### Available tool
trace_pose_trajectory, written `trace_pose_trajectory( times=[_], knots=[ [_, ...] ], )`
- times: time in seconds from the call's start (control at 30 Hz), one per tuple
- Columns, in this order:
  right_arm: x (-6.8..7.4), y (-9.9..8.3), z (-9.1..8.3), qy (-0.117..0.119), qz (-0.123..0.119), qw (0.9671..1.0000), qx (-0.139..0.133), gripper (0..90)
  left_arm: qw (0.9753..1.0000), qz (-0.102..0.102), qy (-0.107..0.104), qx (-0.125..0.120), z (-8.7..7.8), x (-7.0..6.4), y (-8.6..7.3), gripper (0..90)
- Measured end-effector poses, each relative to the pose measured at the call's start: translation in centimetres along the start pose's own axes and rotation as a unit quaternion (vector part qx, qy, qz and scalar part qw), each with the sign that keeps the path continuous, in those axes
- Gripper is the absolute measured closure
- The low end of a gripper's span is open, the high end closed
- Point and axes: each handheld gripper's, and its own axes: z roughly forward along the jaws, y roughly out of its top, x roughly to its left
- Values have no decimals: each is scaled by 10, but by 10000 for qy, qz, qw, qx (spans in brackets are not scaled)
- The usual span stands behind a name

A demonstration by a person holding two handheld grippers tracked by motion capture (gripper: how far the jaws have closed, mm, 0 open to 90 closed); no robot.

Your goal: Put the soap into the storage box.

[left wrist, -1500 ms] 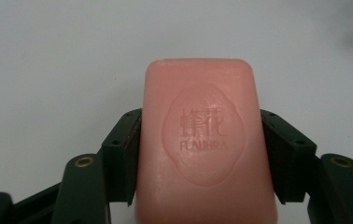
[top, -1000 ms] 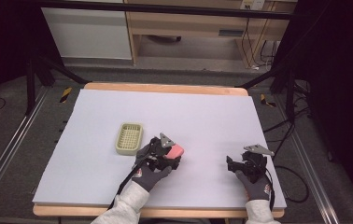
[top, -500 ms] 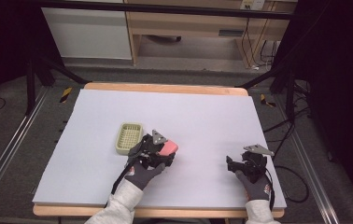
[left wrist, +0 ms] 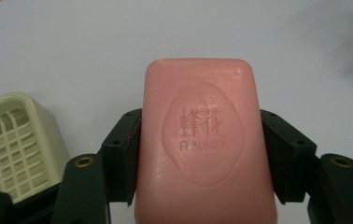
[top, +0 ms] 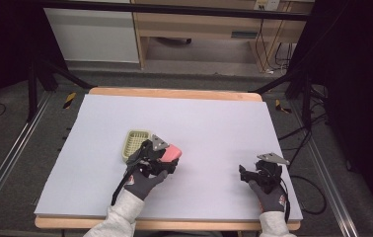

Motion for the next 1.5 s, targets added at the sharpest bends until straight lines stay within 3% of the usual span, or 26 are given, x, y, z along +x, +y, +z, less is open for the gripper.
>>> trace_pose_trajectory(
  times=[0.87,1.5],
  knots=[
    [-1,0,-3,4,11,10000,-74,103,9985,-300,442,-132,-29,46,-4,370],
    [-1,0,-2,7,26,10000,-65,103,9954,-560,752,-193,-34,74,-3,370]
  ],
)
